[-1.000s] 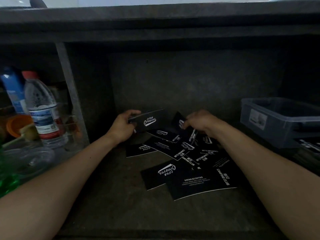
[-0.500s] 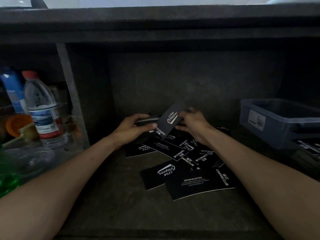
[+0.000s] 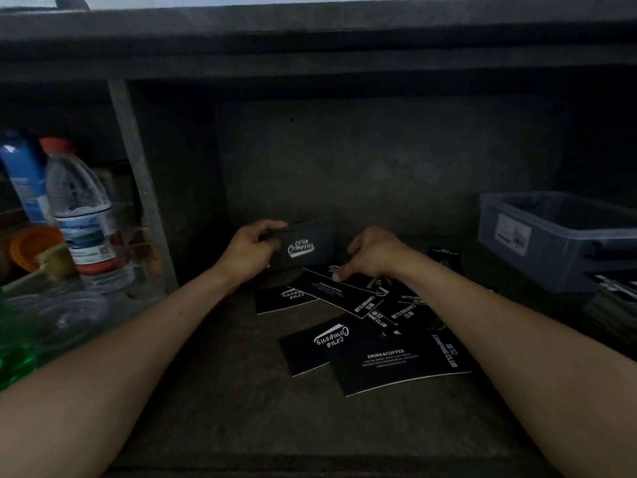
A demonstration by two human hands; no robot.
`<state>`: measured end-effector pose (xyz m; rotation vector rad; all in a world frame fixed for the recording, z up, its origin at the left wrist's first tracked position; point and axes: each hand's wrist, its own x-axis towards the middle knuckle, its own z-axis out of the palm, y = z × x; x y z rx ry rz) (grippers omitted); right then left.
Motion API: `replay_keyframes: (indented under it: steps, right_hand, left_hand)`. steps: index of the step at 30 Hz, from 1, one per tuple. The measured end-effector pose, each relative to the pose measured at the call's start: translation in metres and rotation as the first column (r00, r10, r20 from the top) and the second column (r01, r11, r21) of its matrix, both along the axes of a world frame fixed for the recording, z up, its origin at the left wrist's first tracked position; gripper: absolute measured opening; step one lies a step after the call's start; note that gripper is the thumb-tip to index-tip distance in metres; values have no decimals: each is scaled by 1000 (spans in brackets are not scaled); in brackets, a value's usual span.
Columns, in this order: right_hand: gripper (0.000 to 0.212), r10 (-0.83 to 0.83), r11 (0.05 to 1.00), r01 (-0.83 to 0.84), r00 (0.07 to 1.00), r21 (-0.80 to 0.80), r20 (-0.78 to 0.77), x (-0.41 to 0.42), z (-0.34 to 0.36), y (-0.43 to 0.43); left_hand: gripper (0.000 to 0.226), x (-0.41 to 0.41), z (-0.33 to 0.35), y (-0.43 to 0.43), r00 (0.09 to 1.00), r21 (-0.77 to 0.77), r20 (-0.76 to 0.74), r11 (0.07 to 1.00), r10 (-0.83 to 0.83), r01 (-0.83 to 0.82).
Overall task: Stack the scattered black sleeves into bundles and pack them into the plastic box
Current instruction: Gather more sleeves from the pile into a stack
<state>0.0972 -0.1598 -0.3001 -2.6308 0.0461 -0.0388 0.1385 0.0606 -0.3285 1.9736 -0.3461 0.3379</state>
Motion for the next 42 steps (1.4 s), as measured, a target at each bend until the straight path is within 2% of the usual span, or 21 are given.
replay_keyframes:
  steps: [3,5,8,10,12,14,16,18,19,21,22,23,24,26,28,30,33,35,39,40,42]
  right_hand:
    - [53,-17,997,21,998,77,-60,-2,9,-10]
    - [38,-57,972,72,996,222,-73,-1,13,-24]
    - [19,-164,776,164,985,609,-58,-2,18,-44]
    - [36,-144,564,94,989,820,-14,-3,18,-48]
    - [67,-95,424,-6,994,906,51,-3,12,-46]
    - [66,-96,372,-44,992,927,85,-1,6,-36]
    - [50,-108,337,-40,991,941,81,2,-1,-23]
    - [39,-91,394,-63,990,917,107,5,-7,-13]
    - [36,-78,497,-84,987,864,141,6,-11,-10]
    - [29,-43,825,-97,972,557,233,6,-18,-7]
    - [29,-18,936,-69,970,345,244,5,-18,-7]
    - [32,-13,986,-27,970,162,241,4,-15,-7]
    - [39,-29,999,18,971,50,235,1,-10,-7]
    - [53,-46,999,47,973,-2,225,-5,3,-9]
    - [59,44,998,-51,988,41,147,-13,10,-7]
    - [69,164,986,-164,986,-27,-3,-19,8,2]
    - [86,210,976,-216,971,-40,-111,-20,3,13]
    - [73,189,982,-186,974,31,-122,-18,4,13]
    - [21,32,947,6,993,321,-116,-14,10,-2]
    - [8,-5,898,67,990,435,-141,-14,13,-8]
    - [11,-60,741,153,985,654,-163,-13,18,-21]
  left_hand:
    - [35,1,-3,0,1000,37,3,999,0,0]
    - [34,0,-2,-1,1000,40,14,999,-1,1]
    - [33,-2,-1,-1,1000,42,17,999,-10,10]
    - [31,-5,0,-2,999,39,-8,999,-35,35]
    - [28,-8,3,-4,997,5,-52,998,-58,58]
    - [13,-14,5,-5,992,-34,-96,997,-78,75]
    - [16,-18,6,-6,988,-39,-105,993,-115,111]
    - [21,-20,5,-7,988,-34,-75,991,-132,130]
    - [25,-20,4,-7,989,-23,-53,991,-135,134]
    - [35,-16,0,-5,993,7,-12,993,-121,121]
    - [37,-14,-1,-4,994,26,7,993,-112,112]
    - [37,-11,-2,-2,994,45,20,993,-107,106]
    - [34,-9,-3,-1,994,56,28,993,-105,103]
    - [31,-6,-3,-2,995,50,29,994,-96,95]
    - [33,-4,-3,-3,997,12,9,997,-79,79]
    - [37,-2,-3,-4,997,-14,-8,997,-72,72]
    - [39,-1,-3,-3,996,-11,-32,996,-84,84]
    - [40,-2,-3,-3,997,0,-30,997,-76,76]
    - [37,-6,-1,-6,994,-54,-58,995,-91,88]
    - [35,-7,1,-6,993,-76,-75,993,-97,91]
    - [30,-10,4,-6,989,-106,-105,990,-106,94]
